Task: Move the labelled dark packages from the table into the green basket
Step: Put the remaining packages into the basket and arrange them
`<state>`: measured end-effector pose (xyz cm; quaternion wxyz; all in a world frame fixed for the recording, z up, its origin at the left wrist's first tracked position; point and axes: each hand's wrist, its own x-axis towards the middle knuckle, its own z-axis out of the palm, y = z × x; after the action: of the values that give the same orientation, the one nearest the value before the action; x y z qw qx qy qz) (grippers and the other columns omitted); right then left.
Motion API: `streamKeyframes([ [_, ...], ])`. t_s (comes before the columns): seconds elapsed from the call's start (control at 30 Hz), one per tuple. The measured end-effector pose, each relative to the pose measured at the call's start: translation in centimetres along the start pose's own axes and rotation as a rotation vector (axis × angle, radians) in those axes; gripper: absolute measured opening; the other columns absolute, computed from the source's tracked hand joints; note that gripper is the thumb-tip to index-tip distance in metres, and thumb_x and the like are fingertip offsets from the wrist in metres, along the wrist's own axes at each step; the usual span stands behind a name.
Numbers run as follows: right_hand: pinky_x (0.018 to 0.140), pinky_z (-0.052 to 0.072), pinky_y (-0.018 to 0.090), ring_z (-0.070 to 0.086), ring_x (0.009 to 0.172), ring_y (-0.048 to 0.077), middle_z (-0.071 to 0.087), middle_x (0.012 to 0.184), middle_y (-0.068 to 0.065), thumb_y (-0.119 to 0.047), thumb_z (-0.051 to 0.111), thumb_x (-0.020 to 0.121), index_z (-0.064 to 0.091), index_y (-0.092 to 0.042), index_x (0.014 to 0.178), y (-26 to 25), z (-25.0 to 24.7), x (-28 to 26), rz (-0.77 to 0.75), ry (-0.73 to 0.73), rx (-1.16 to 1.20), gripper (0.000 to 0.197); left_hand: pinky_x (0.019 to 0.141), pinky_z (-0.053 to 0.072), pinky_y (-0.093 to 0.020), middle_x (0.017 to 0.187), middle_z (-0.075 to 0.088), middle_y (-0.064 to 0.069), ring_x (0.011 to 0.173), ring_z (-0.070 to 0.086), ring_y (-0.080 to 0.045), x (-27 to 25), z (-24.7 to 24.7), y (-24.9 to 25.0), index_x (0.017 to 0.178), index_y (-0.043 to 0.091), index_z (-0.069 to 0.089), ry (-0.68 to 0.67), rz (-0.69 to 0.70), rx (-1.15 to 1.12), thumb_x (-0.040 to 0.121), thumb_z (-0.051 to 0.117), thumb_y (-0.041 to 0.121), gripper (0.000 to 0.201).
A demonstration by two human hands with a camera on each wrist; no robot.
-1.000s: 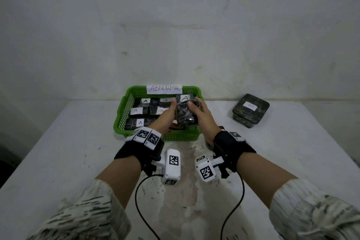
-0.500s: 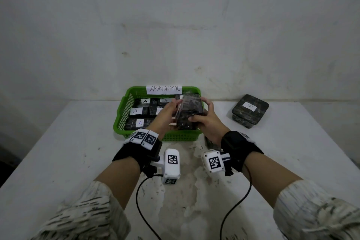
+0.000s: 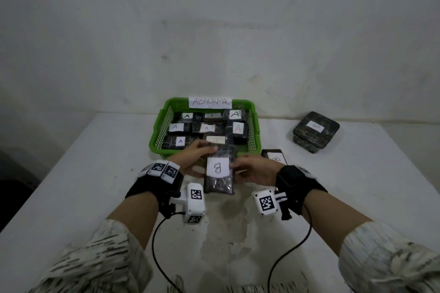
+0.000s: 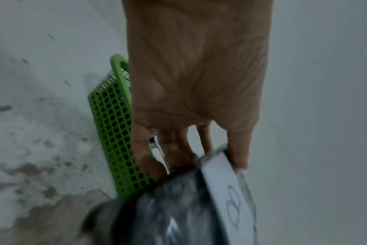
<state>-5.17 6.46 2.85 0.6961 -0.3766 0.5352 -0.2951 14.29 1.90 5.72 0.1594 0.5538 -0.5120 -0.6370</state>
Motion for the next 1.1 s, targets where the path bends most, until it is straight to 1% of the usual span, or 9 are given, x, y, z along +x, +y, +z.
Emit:
streamKeyframes([
  [0.1,0.058,0.053,0.030,0.061,0.067,0.015,0.061,0.088,0.004,-0.019,0.071,0.085,0.054,-0.016,0.093,1.1,1.5,0.6,0.128,-0.065,-0.112,0.018,0.062,0.059,-0.037,0.093,0.059,-0.010,0.071,0.065,-0.023,-0.8,-1.4,-2.2,0.105,0.014,0.044,-0.040,-0.134,0.098,0.088,0.064,0.024,0.028],
  [0.2,0.066,0.052,0.031,0.062,0.085,0.018,0.064,0.107,0.006,-0.025,0.079,0.076,0.050,-0.024,0.114,1.4,3.0,2.1,0.191,-0.119,-0.346,0.048,0.060,0.059,-0.032,0.079,0.066,-0.012,0.058,0.069,-0.018,-1.0,-2.6,-4.2,0.104,0.000,0.055,-0.095,-0.215,0.185,0.086,0.067,0.027,0.035],
  [0.3,0.071,0.050,0.028,0.061,0.079,0.016,0.066,0.097,0.004,-0.016,0.071,0.082,0.058,-0.020,0.115,0.6,4.5,2.8,0.179,-0.144,-0.464,0.035,0.085,0.052,-0.036,0.112,0.066,-0.004,0.100,0.066,-0.021,-0.7,-4.0,-5.5,0.117,0.015,0.055,-0.141,-0.288,0.507,0.067,0.075,0.058,0.069],
  [0.43,0.081,0.051,0.027,0.062,0.090,0.017,0.067,0.101,0.004,-0.015,0.072,0.081,0.063,-0.015,0.121,0.4,5.7,3.8,0.152,-0.128,-0.516,0.041,0.090,0.051,-0.039,0.131,0.038,0.004,0.120,0.045,-0.021,-0.5,-4.5,-6.2,0.140,0.035,0.022,-0.115,-0.152,0.466,0.079,0.075,0.027,0.082],
  [0.57,0.103,0.047,0.041,0.061,0.114,0.029,0.065,0.120,0.017,-0.014,0.081,0.073,0.060,-0.010,0.119,1.6,6.1,5.4,0.018,0.089,-0.333,0.051,0.085,0.052,-0.037,0.123,0.055,-0.012,0.102,0.058,-0.025,-0.3,-4.8,-7.3,0.136,0.023,0.040,-0.201,-0.167,0.306,0.089,0.063,0.014,0.053],
  [0.73,0.099,0.047,0.041,0.057,0.115,0.030,0.060,0.122,0.014,-0.022,0.076,0.081,0.055,-0.006,0.120,1.8,6.6,5.7,0.025,0.244,-0.003,0.047,0.068,0.056,-0.031,0.091,0.061,-0.014,0.076,0.065,-0.024,0.3,-5.2,-9.0,0.102,0.011,0.056,-0.030,-0.165,0.034,0.094,0.053,0.003,0.012],
  [0.8,0.101,0.045,0.046,0.056,0.117,0.035,0.059,0.128,0.018,-0.030,0.076,0.080,0.059,-0.006,0.112,2.1,6.7,6.3,0.083,0.288,-0.015,0.042,0.055,0.058,-0.026,0.081,0.059,-0.015,0.061,0.065,-0.021,0.5,-5.5,-9.3,0.089,0.007,0.056,0.041,-0.178,-0.039,0.093,0.050,-0.003,0.012],
  [0.93,0.105,0.039,0.048,0.041,0.134,0.038,0.044,0.146,0.017,-0.034,0.070,0.087,0.049,0.000,0.133,1.9,7.5,6.2,0.282,0.243,-0.055,0.061,0.049,0.056,-0.023,0.090,0.059,-0.014,0.074,0.060,-0.025,0.4,-5.4,-9.0,0.101,0.005,0.055,0.006,-0.229,-0.041,0.093,0.045,-0.009,0.018],
  [1.1,0.078,0.046,0.043,0.059,0.079,0.033,0.064,0.081,0.017,-0.013,0.058,0.095,0.057,0.002,0.107,1.5,7.8,6.5,0.272,0.266,0.137,0.019,0.061,0.056,-0.029,0.112,0.056,-0.019,0.092,0.058,-0.029,0.5,-5.4,-8.5,0.123,0.004,0.053,0.023,-0.253,-0.034,0.093,0.041,-0.012,0.035],
])
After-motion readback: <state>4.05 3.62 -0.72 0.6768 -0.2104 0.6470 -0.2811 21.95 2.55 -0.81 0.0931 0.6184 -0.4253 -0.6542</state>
